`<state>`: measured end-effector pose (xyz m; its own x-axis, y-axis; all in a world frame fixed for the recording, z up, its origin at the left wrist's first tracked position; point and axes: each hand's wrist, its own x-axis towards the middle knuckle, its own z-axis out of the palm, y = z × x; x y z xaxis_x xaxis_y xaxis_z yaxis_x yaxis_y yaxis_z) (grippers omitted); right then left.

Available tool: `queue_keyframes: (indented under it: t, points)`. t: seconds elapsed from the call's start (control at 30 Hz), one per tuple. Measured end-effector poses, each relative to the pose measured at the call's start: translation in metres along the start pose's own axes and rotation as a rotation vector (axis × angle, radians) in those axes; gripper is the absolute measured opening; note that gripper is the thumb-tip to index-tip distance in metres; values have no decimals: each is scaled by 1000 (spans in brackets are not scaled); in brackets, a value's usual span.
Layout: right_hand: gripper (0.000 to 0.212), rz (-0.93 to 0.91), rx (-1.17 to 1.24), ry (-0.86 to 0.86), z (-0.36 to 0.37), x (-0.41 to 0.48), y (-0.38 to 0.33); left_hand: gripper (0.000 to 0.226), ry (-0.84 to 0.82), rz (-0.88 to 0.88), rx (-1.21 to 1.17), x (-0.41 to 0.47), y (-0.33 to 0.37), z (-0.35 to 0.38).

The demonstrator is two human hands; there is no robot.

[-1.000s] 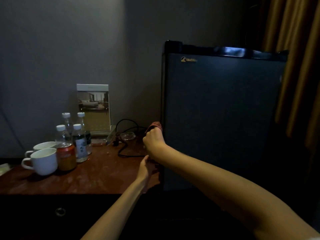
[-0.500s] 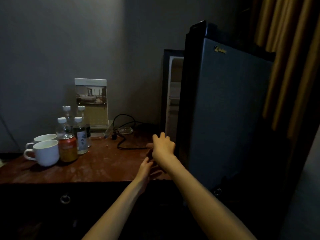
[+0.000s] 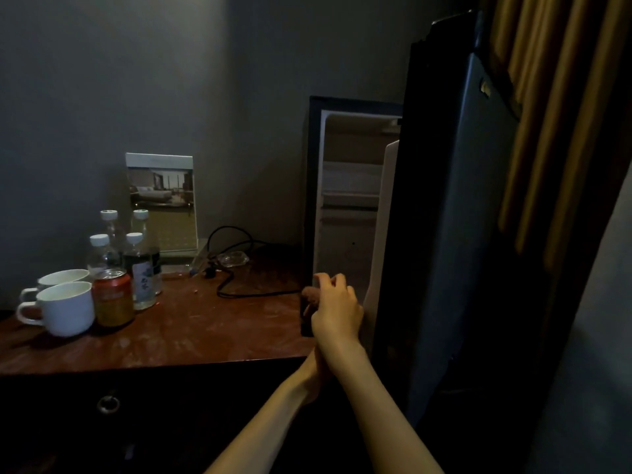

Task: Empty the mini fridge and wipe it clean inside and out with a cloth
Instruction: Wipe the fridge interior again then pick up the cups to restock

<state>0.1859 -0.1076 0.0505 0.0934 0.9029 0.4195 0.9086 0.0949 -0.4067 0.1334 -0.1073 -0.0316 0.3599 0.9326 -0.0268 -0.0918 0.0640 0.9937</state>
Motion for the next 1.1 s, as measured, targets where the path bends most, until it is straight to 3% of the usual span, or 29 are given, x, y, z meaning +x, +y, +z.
queue_keyframes:
  t: [0.23,0.4,0.63,0.73,1.1]
  points:
    - [60,69,41,62,-4,-4,37,31,-119,-146,-269,9,11,21]
    - [62,126,22,138,-21,-22,82,21,-195,-70,13,26,-2,43]
    - [69,148,-64,162,-45,-45,138,10,-200,-7,139,46,-8,80]
    - [75,144,-81,231,-55,-49,163,23,-220,54,169,53,-6,102]
    - [66,132,-61,535,-86,-66,262,29,-325,261,172,86,-3,189]
